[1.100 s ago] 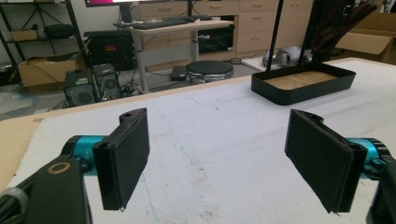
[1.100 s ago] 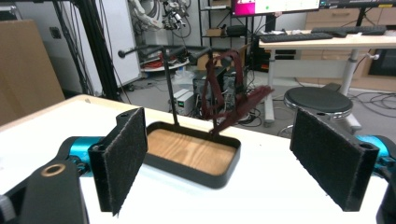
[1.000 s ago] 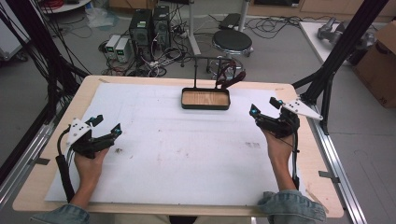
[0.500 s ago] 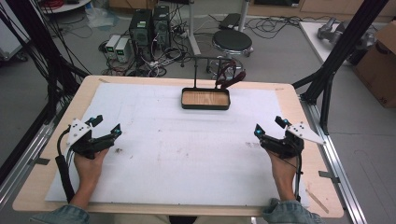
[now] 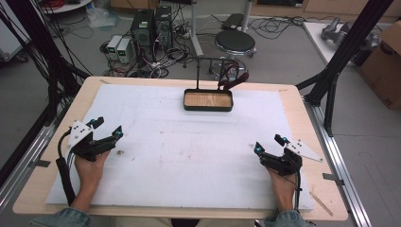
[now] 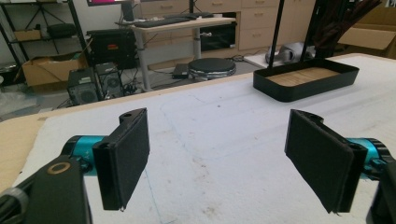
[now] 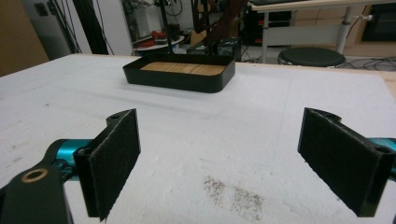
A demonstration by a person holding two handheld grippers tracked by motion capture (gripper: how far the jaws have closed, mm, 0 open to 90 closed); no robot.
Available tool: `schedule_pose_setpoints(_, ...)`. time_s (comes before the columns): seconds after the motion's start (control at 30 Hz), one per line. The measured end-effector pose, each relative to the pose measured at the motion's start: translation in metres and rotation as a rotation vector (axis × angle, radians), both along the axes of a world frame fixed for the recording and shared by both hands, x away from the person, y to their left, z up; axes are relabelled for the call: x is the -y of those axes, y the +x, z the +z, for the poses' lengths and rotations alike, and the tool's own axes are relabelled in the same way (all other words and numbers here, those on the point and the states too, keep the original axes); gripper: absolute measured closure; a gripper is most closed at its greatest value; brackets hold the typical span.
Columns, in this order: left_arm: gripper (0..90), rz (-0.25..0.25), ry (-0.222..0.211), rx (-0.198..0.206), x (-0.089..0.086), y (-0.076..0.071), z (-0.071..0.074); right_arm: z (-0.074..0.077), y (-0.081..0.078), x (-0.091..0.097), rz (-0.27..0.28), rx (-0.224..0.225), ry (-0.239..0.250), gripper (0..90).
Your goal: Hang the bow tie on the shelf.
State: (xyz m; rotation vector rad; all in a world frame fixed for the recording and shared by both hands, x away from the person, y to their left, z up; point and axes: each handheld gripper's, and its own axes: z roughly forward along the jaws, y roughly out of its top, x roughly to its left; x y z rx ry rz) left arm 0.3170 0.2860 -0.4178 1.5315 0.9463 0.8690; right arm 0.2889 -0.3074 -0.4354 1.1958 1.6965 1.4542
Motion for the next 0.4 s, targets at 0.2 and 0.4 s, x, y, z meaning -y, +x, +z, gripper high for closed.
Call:
schedule_pose_setpoints(0.2,22.5,-0.001,0.002,-0.004,0.0002,-0.0001,-0.0003,-0.0048,0.0005,-0.0007,-0.013,-0.04,0.001,12.2)
schedule_pose_setpoints(0.4,22.5,0.004,0.002,-0.003,-0.0012,-0.0015,-0.0003,-0.0062,0.0004,0.0018,-0.014,-0.047,0.018,12.2)
